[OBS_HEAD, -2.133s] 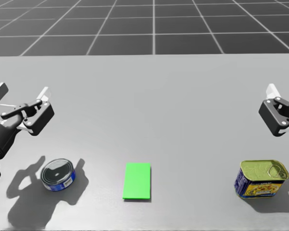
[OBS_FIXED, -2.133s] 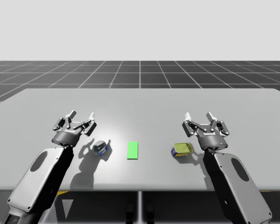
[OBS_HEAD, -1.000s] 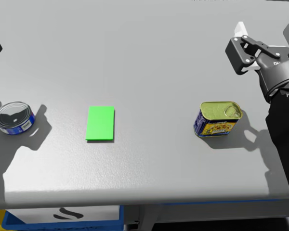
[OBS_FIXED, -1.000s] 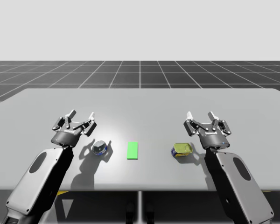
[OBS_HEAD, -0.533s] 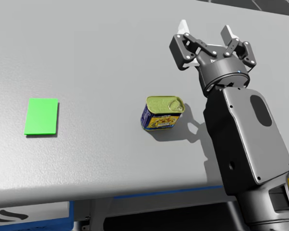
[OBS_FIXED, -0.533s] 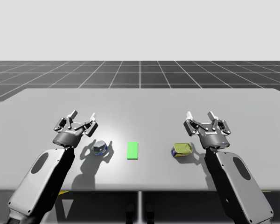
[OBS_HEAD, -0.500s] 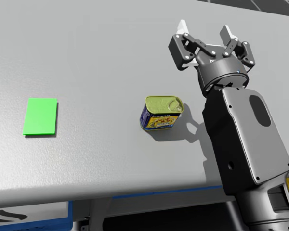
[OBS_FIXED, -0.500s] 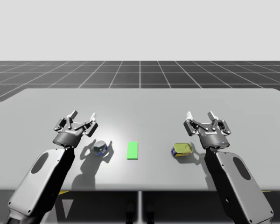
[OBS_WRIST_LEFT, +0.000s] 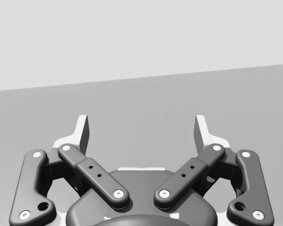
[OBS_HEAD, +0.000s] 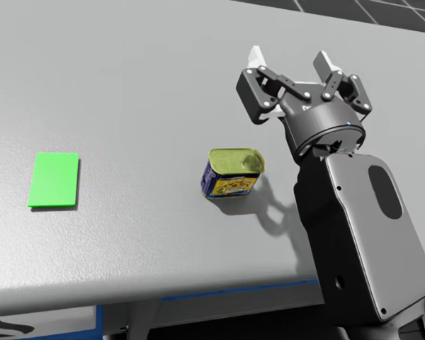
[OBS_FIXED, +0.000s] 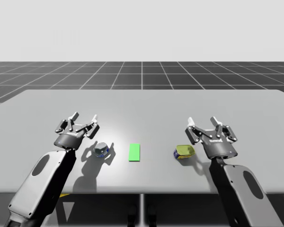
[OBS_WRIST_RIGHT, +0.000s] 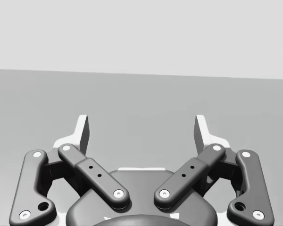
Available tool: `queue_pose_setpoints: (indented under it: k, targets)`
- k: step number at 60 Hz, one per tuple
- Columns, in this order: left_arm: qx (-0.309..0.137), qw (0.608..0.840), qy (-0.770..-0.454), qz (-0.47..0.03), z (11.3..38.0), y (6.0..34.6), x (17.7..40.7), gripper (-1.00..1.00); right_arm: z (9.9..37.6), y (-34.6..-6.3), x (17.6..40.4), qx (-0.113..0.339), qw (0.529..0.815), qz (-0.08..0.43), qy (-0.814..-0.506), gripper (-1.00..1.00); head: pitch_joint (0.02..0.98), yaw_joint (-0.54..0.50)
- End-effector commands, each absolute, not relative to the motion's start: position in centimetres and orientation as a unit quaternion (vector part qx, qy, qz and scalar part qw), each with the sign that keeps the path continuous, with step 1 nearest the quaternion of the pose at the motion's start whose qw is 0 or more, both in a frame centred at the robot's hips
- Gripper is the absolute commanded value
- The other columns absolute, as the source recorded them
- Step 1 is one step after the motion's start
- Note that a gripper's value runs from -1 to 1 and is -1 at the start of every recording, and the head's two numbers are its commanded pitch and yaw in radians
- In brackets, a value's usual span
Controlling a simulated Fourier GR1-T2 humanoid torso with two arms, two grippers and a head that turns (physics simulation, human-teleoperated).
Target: Look at the card. If it is red, pick the object on the left. If it is green, pick the object on the right.
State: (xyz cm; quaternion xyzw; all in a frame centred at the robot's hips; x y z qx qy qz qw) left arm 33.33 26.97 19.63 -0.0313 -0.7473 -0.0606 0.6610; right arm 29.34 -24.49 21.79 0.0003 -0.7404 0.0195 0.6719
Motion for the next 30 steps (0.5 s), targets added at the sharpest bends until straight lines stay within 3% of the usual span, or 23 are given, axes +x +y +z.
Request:
queue_pose_setpoints:
  k: [1,6,10,30]
  targets:
    - [-0.032,0.664,-0.745,-0.061,19.4,26.9,33.4,-1.0,22.0,-23.3,26.1,0.011,0.682,0.031,-0.731,-1.0,0.909,-0.3]
    - [-0.032,0.665,-0.744,-0.061,19.3,26.9,33.4,-1.0,21.6,-22.9,24.1,0.0,0.679,0.037,-0.733,-1.0,0.91,-0.3]
    - [-0.032,0.666,-0.743,-0.063,19.2,26.8,33.4,-1.0,21.0,-22.4,22.7,0.019,0.682,0.014,-0.731,-1.0,0.912,-0.3]
    - [-0.03,0.669,-0.739,-0.068,18.8,26.6,33.5,-1.0,19.0,-20.5,16.0,0.064,0.698,0.039,-0.712,-1.0,0.917,-0.3]
